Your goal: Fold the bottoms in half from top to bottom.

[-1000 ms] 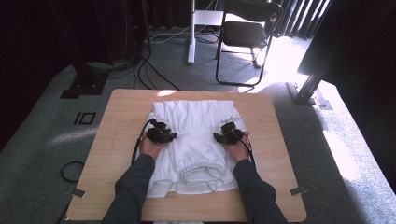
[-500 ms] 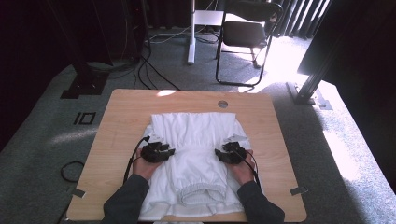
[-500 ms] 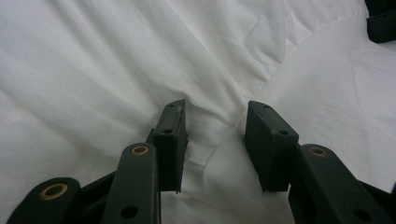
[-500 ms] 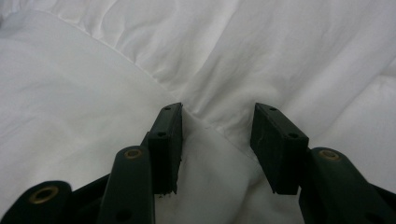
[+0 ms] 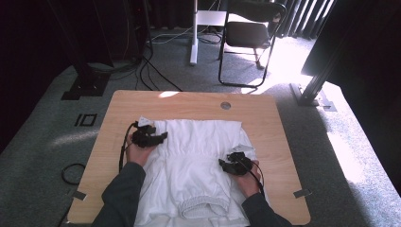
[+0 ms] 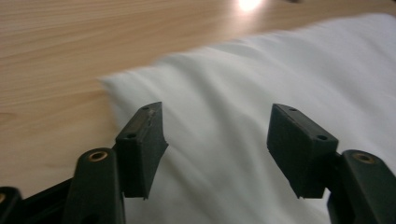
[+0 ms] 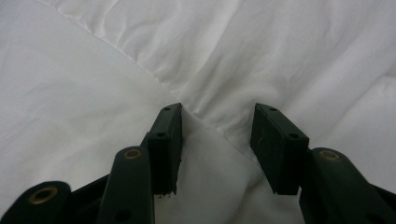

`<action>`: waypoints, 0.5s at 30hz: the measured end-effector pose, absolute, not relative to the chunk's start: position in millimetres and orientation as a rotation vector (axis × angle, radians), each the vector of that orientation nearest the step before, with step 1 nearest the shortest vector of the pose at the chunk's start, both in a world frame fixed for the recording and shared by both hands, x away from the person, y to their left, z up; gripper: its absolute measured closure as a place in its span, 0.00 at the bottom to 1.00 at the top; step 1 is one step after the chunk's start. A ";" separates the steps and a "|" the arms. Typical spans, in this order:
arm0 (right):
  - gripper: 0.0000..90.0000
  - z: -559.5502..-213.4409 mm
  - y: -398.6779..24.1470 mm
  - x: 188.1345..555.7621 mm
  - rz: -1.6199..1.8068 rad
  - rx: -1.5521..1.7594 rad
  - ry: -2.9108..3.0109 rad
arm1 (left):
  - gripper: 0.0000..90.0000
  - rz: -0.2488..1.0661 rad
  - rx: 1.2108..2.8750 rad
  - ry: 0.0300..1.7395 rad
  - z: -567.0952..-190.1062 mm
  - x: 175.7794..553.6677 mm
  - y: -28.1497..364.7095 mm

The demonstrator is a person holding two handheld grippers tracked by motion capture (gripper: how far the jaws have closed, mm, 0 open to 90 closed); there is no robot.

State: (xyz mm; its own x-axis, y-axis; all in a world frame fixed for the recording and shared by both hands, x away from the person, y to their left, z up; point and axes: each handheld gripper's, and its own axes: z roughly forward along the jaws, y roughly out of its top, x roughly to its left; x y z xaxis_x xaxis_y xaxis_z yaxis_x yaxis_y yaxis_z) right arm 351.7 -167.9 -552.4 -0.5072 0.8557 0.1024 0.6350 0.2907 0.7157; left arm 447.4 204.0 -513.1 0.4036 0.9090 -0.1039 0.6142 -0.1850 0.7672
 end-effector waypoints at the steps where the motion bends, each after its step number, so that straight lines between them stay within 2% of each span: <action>1: 0.58 -552.1 -168.2 352.3 1.042 1.360 2.267 | 0.35 0.486 1.902 1.340 -517.7 456.5 206.3; 5: 0.55 -548.7 -171.1 358.6 1.065 1.394 2.281 | 0.31 0.407 1.876 1.445 -536.8 476.4 213.8; 9: 0.50 -533.6 -179.6 370.0 1.123 1.371 2.204 | 0.31 0.403 1.906 1.436 -541.0 478.9 211.2; 15: 0.34 -511.1 -202.9 431.0 1.119 1.507 2.027 | 0.29 0.422 1.917 1.450 -543.2 481.1 210.0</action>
